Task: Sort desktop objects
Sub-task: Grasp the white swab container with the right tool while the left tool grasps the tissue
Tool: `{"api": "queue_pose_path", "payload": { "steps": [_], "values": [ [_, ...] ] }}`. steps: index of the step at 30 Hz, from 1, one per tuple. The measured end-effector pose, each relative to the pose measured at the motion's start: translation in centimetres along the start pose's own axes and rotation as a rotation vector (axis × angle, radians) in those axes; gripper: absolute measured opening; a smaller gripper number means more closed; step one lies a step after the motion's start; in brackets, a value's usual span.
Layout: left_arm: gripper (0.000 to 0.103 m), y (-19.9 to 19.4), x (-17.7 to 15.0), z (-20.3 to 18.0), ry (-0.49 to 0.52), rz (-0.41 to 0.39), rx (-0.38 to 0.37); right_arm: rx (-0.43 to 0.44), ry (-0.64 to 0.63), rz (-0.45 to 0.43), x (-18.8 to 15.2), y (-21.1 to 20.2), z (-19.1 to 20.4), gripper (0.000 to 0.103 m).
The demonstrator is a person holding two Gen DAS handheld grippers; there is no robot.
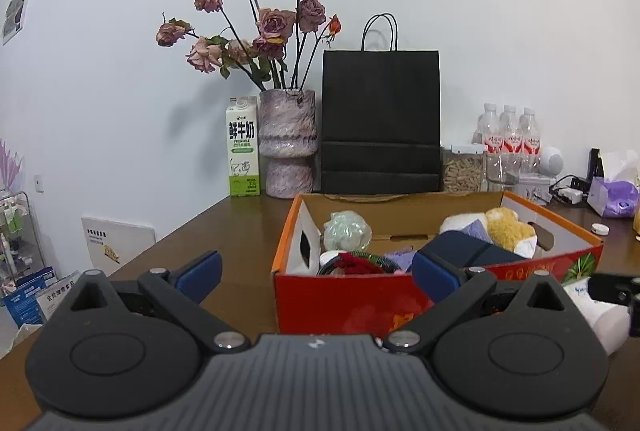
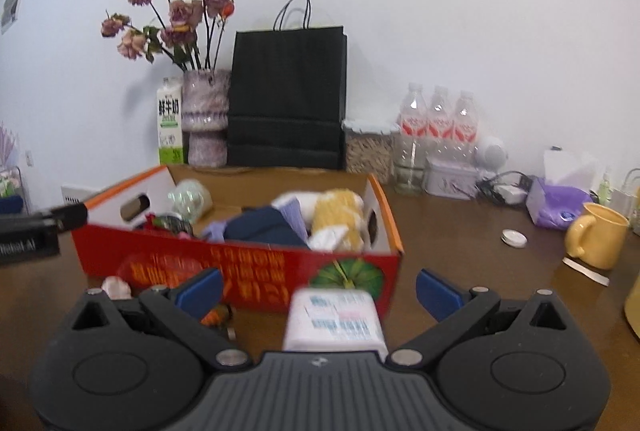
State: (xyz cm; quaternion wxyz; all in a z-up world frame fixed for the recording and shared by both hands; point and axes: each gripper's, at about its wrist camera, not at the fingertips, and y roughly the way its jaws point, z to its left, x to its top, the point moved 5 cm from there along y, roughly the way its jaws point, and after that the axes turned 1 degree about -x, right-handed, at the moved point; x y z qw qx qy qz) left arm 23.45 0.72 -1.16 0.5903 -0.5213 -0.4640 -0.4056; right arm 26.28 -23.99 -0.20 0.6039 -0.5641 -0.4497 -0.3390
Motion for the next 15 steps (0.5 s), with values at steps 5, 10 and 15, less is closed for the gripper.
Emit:
{"api": "queue_pose_path", "payload": {
  "steps": [5,10,15],
  "values": [
    [0.103,-0.8,-0.7,0.4,0.007,0.040,-0.012,-0.004,-0.001,0.042,-1.8,-1.4,-0.5,0.103],
    [0.103,-1.4,-1.9,0.5,0.054,0.102,-0.022,-0.005,0.000,0.097,-3.6,-2.4,-1.0,0.103],
    [0.103,-1.8,-3.4,0.1,0.093,0.162,-0.063,-0.007,-0.018,0.144,-4.6,-2.1,-0.8,0.103]
  ]
}}
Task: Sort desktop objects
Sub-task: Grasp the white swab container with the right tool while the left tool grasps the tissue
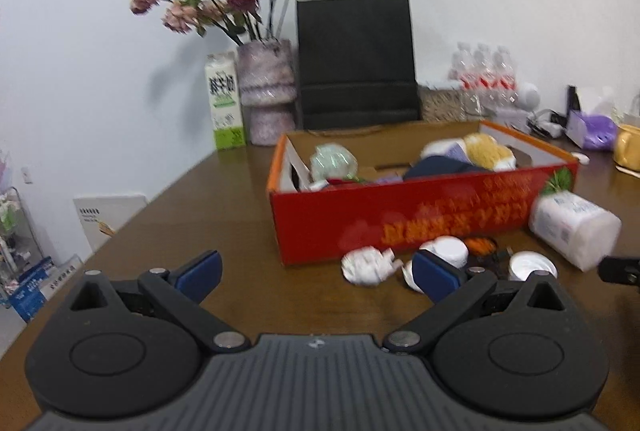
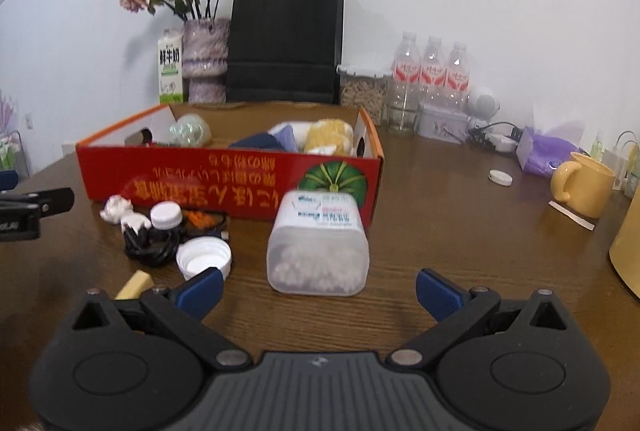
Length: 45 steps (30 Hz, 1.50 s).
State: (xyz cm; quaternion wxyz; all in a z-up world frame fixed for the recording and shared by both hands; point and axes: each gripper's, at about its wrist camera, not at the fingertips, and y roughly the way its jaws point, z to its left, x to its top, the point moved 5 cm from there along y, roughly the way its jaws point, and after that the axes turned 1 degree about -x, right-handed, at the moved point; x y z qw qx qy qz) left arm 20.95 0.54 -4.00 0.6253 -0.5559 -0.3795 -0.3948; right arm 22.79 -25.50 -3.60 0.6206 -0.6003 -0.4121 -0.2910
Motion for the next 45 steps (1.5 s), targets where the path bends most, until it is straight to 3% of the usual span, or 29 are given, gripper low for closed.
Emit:
{"api": "queue_pose_path", "payload": {
  "steps": [10,14,22,32,38,45],
  "values": [
    [0.103,1.3,-1.3,-0.2,0.003,0.104,-0.023,-0.022,0.006,0.104,-0.8,2.5,-0.1,0.103],
    [0.103,1.8,-1.8,-0.5,0.003,0.130,-0.032,0.026,0.057,0.156,-0.9,3.5,-0.5,0.103],
    [0.103,2.1,-1.9,-0.6,-0.007,0.151,-0.041,0.025,0.066,0.168,-0.6,4.1,-0.3,0.103],
    [0.103,4.3,0.7,-0.4,-0.019,0.131,-0.021,0.002,0.086,0.168,0.2,5.5,-0.6,0.103],
    [0.103,7.1,1.0,-0.2,-0.074,0.193,-0.058,-0.014,0.097,0.168,1.0,6.9,-1.0,0.103],
    [0.084,8.5,0.4,0.2,-0.138,0.246,-0.090,-0.012,0.099,0.166,1.6,8.0,-1.3,0.102]
  ]
}}
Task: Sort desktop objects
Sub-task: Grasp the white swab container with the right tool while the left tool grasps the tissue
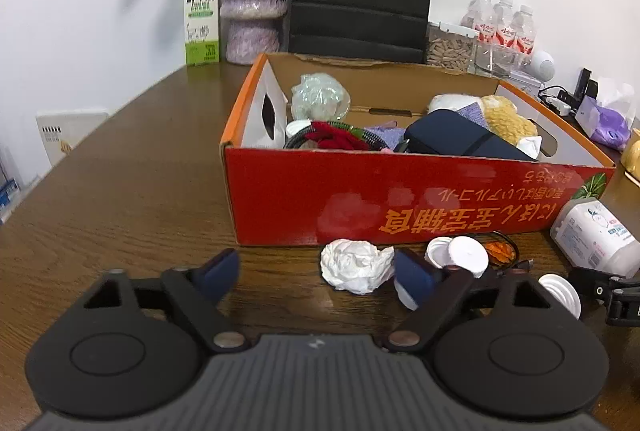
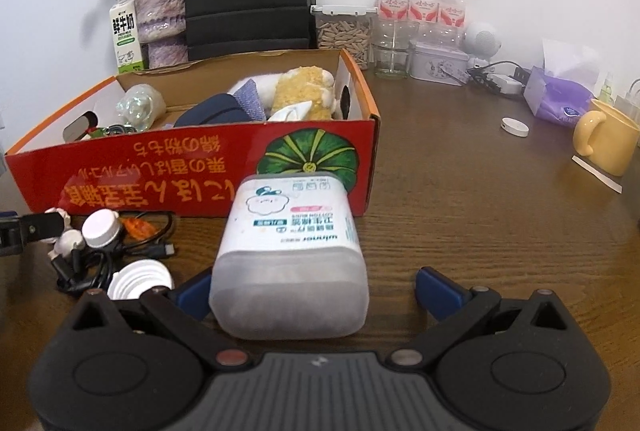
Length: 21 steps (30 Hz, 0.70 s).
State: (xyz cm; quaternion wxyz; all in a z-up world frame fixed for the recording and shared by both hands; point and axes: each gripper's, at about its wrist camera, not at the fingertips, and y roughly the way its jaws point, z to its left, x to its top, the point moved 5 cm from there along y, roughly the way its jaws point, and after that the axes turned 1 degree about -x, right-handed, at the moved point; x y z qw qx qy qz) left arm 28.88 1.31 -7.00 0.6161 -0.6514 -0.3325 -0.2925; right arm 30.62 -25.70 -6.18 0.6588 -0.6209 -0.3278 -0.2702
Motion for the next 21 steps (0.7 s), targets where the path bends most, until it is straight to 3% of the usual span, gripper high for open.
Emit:
{"api": "queue_pose_path", "payload": {
  "steps": [9,15,17,20,21],
  "values": [
    [0.078,0.17,-0.16,0.19,-0.011,0.008,0.012,-0.006,-0.005,0.002,-0.05,0.04,0.05,0.103],
    [0.059,0.07,-0.15,0.12,-0.005,0.003,0.008,-0.013,0.001,0.002,-0.03,0.13,-0.11,0.103],
    [0.045,-0.08,-0.23,0.00,0.004,0.001,0.008,-0.011,0.001,0.001,-0.02,0.13,-0.12,0.103],
    [0.028,-0.25,-0.37,-0.27,0.021,-0.003,0.005,0.000,-0.005,-0.018,0.08,-0.13,0.02,0.088],
    [0.028,-0.30,-0.41,-0.34,0.024,-0.005,0.000,0.015,-0.006,-0.030,0.13,-0.30,0.10,0.080]
  ]
}}
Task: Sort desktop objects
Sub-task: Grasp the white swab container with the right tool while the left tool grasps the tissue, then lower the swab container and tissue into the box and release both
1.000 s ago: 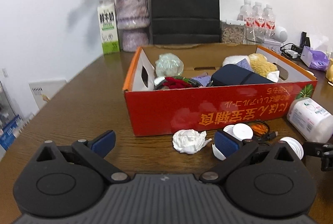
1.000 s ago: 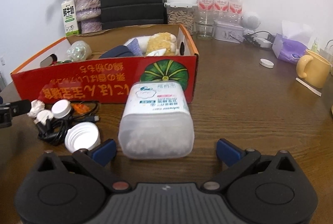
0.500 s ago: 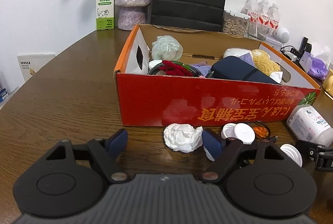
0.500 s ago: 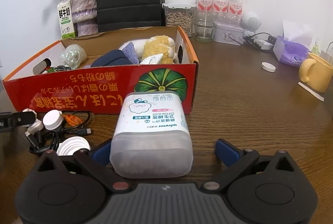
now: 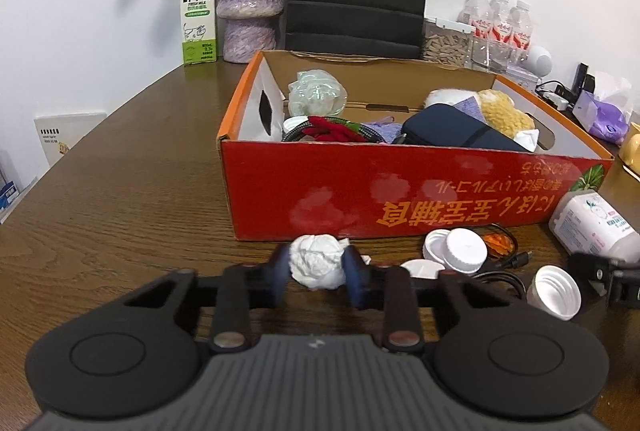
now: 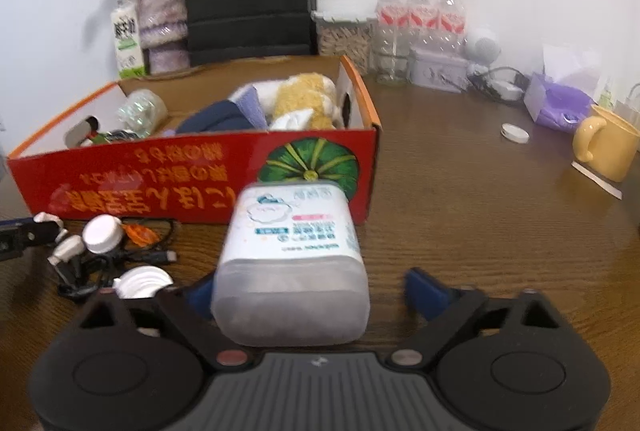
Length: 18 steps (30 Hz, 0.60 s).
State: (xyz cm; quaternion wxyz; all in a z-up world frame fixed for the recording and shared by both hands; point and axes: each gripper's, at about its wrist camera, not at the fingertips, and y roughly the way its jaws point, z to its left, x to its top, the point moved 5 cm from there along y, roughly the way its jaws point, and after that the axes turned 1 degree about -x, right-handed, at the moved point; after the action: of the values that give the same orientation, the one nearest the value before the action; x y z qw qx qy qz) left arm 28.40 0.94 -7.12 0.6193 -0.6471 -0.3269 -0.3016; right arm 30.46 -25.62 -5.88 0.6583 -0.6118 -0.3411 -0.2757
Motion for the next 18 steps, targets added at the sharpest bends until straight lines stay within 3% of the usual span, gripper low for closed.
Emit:
{"api": "queue_pose_path", "payload": {
  "steps": [1,2,10,18],
  "values": [
    [0.026,-0.1,0.0,-0.1,0.002,-0.001,-0.004,0.014,-0.001,-0.007,0.0,-0.1,0.2,0.069],
    [0.025,-0.1,0.0,-0.1,0.005,-0.004,-0.005,0.025,-0.007,-0.014,0.0,-0.3,0.3,0.065],
    [0.023,-1.4,-0.2,-0.3,0.015,-0.031,-0.015,0.048,-0.009,-0.066,0.1,-2.0,0.6,0.065],
    [0.022,-4.9,0.7,0.0,-0.008,-0.110,-0.062,0.068,-0.001,-0.154,0.6,-5.5,0.3,0.065]
  ]
}}
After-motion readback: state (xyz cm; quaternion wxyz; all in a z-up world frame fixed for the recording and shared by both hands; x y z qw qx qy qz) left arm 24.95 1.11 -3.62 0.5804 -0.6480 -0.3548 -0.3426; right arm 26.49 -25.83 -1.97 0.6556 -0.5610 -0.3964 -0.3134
